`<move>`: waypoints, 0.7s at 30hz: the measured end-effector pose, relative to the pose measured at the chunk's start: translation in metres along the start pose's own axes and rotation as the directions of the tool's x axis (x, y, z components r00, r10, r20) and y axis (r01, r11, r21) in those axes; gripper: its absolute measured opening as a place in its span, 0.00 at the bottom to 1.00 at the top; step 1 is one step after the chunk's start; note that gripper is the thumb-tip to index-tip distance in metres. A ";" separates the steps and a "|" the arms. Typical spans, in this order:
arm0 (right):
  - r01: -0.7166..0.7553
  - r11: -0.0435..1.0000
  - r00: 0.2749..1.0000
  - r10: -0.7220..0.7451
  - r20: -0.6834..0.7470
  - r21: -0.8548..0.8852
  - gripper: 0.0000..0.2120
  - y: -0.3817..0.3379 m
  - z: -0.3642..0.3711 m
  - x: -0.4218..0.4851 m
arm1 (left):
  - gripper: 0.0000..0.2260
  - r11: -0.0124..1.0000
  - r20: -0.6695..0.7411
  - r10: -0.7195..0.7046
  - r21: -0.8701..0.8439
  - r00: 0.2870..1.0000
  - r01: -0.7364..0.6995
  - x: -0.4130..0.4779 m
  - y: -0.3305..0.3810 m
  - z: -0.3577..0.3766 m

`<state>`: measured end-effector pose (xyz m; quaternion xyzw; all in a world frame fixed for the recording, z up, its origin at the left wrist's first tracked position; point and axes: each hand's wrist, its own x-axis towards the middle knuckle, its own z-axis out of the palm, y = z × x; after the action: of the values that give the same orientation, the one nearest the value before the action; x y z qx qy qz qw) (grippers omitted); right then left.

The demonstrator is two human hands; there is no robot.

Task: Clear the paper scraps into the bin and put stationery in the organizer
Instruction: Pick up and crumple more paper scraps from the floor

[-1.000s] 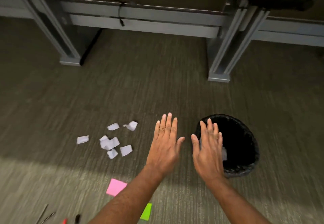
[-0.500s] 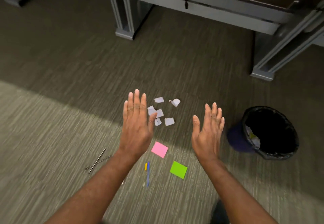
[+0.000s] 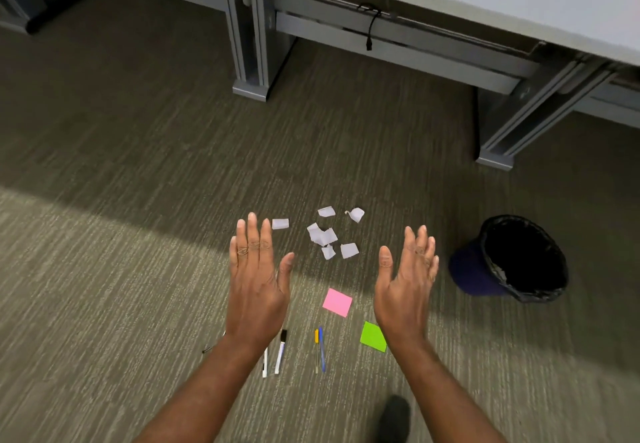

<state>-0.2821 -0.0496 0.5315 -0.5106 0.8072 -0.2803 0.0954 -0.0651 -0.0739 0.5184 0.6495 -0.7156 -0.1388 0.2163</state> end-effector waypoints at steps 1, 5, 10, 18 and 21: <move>-0.005 1.000 1.000 0.005 0.001 0.000 0.27 0.001 0.002 0.003 | 0.29 1.000 0.000 0.004 0.001 1.000 -0.004 0.004 0.000 0.002; -0.018 1.000 1.000 0.018 -0.005 -0.010 0.27 0.018 0.020 0.020 | 0.29 1.000 0.011 0.020 0.024 1.000 -0.020 0.022 0.002 0.028; -0.044 0.999 0.998 0.045 0.039 -0.023 0.27 0.056 0.042 0.051 | 0.29 0.998 0.049 0.012 0.059 0.999 -0.015 0.040 0.009 0.072; -0.007 0.997 0.996 0.014 0.090 -0.079 0.26 0.130 0.123 0.094 | 0.29 0.997 0.089 0.004 0.082 0.996 -0.011 0.060 -0.021 0.170; 0.000 0.998 0.996 0.005 0.085 -0.070 0.26 0.152 0.177 0.101 | 0.29 0.997 0.099 0.012 0.075 0.995 -0.019 0.065 -0.039 0.222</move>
<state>-0.3682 -0.1526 0.3150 -0.5241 0.8124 -0.2298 0.1121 -0.1440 -0.1613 0.3160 0.6441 -0.7351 -0.1415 0.1569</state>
